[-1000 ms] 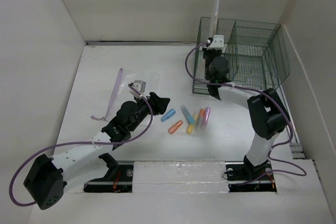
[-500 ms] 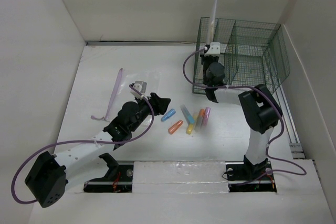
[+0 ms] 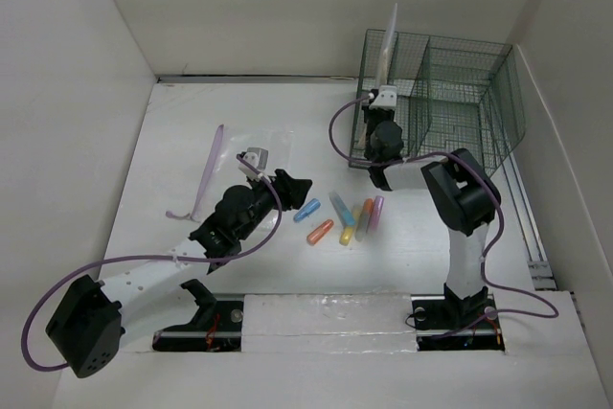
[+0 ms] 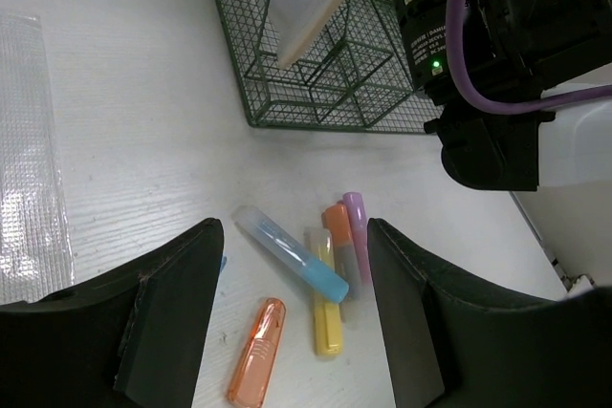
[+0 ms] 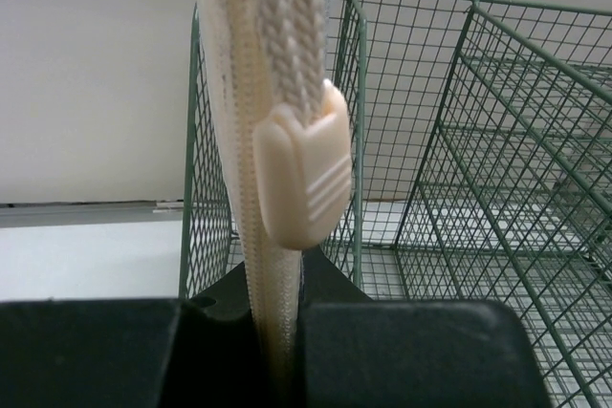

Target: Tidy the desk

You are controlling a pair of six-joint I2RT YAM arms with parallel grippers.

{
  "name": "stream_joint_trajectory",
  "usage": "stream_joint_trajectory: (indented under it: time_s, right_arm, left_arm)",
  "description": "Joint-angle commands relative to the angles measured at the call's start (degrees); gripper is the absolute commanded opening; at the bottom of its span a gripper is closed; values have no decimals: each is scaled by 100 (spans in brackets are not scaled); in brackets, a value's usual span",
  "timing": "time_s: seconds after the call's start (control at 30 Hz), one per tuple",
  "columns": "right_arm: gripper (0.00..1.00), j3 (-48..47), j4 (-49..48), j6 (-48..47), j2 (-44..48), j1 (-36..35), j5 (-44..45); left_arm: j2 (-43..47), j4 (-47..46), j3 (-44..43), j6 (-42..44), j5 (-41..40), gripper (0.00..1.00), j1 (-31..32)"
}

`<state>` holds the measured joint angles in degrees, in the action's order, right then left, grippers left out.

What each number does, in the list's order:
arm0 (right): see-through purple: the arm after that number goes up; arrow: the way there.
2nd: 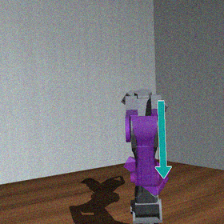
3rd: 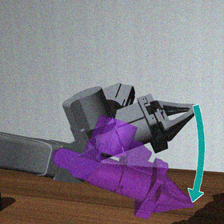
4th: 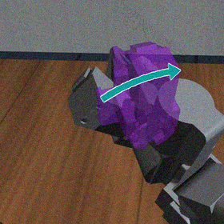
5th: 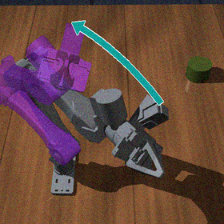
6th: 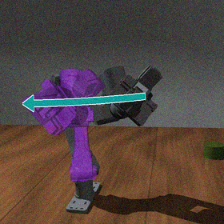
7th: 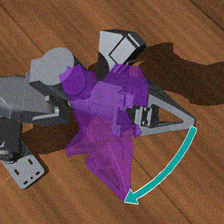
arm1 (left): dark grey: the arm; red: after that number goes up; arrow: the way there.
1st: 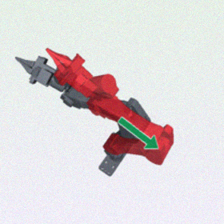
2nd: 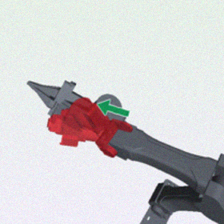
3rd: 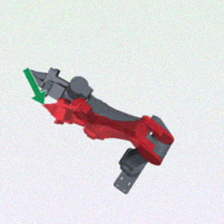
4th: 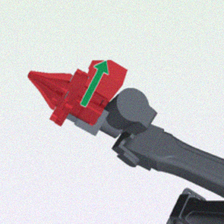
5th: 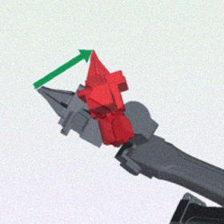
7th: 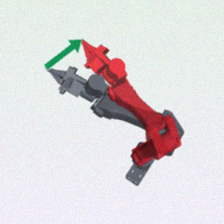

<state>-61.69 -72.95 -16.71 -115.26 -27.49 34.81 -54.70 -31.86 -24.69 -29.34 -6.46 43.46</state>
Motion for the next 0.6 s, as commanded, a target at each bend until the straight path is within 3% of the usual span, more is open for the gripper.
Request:
stream_joint_trajectory:
  time_s: [0.0, 0.37, 0.43, 0.47, 0.57]
  right_arm:
    - [2, -229, -659, -96, -92, -73, 237]
    - [9, -18, -739, -104, -216, -187, 659]
    - [18, -1, -730, -87, -172, -249, 729]
    - [32, 60, -730, -87, -137, -249, 799]
    - [55, 210, -512, 44, 143, -249, 817]
  left_arm:
    - [12, -330, 96, 95, 31, 57, 31]
    - [-23, -365, 157, 78, -5, 57, 31]
    - [-23, -374, 183, 52, -5, 57, 31]
    - [-15, -391, 184, 43, 4, 57, 31]
    - [-15, -418, 201, 43, 13, 57, 31]
